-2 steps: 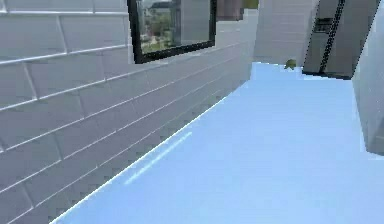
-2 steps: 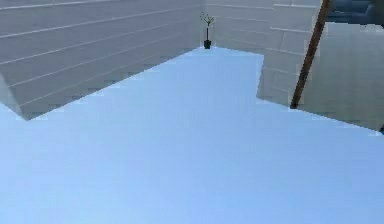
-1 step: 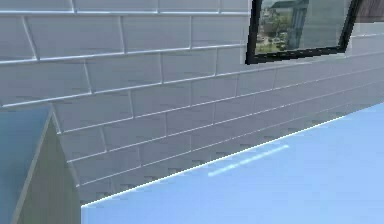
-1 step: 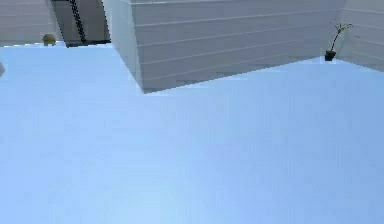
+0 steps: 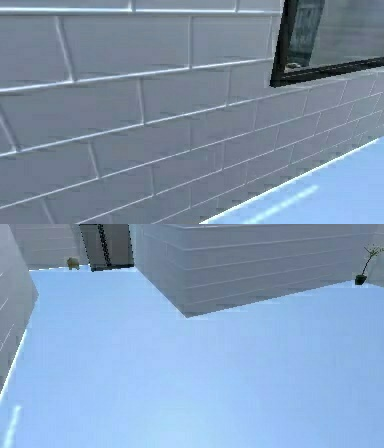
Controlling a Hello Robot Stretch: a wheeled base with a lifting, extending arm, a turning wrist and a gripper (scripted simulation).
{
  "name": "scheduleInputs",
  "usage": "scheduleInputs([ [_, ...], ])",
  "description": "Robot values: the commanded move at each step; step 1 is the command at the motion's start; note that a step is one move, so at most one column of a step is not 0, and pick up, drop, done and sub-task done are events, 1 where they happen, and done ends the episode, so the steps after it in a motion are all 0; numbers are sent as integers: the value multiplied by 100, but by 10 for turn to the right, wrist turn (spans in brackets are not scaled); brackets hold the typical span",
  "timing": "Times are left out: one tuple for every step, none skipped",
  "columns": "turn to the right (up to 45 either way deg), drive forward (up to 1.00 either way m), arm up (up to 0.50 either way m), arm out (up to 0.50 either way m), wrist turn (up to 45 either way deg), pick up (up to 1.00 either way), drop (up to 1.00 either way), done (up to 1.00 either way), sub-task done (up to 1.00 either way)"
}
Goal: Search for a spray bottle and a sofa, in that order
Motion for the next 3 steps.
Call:
scheduleInputs([
  [-450,0,0,0,0,0,0,0,0],
  [-300,0,0,0,0,0,0,0,0],
  [0,0,0,0,0,0,0,0,100],
])
